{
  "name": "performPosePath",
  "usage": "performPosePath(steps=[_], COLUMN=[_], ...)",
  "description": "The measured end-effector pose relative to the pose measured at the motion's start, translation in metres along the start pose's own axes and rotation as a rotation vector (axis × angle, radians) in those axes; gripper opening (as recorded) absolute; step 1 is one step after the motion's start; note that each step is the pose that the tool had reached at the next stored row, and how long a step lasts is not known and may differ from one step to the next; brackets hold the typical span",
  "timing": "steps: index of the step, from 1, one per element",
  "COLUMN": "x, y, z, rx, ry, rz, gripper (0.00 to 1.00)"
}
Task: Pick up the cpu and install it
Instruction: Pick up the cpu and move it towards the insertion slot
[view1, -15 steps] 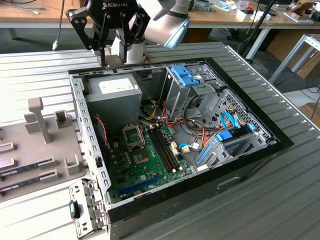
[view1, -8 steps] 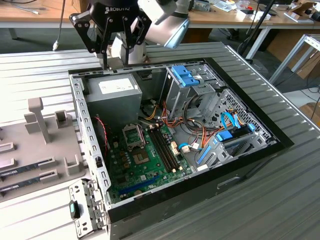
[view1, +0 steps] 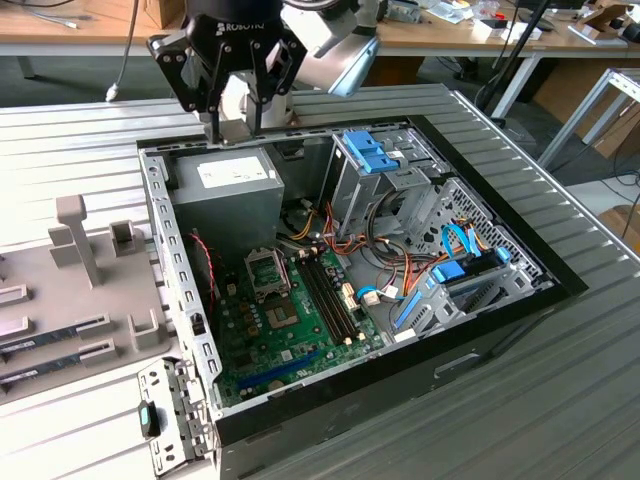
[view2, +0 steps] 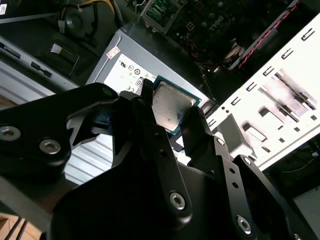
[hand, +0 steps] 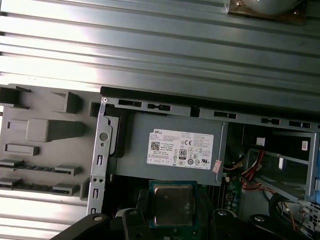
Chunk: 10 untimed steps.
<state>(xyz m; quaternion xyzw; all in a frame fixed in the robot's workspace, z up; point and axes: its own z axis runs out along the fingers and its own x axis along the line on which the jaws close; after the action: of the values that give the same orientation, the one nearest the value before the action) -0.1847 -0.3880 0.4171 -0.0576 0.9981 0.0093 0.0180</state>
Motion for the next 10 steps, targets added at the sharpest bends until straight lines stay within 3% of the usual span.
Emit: performPosePath(steps=[10], x=[-0.0058], y=[-0.0008], z=[0.0076], rx=[0.0], ry=[0.0], rz=[0.0], gripper=[0.47])
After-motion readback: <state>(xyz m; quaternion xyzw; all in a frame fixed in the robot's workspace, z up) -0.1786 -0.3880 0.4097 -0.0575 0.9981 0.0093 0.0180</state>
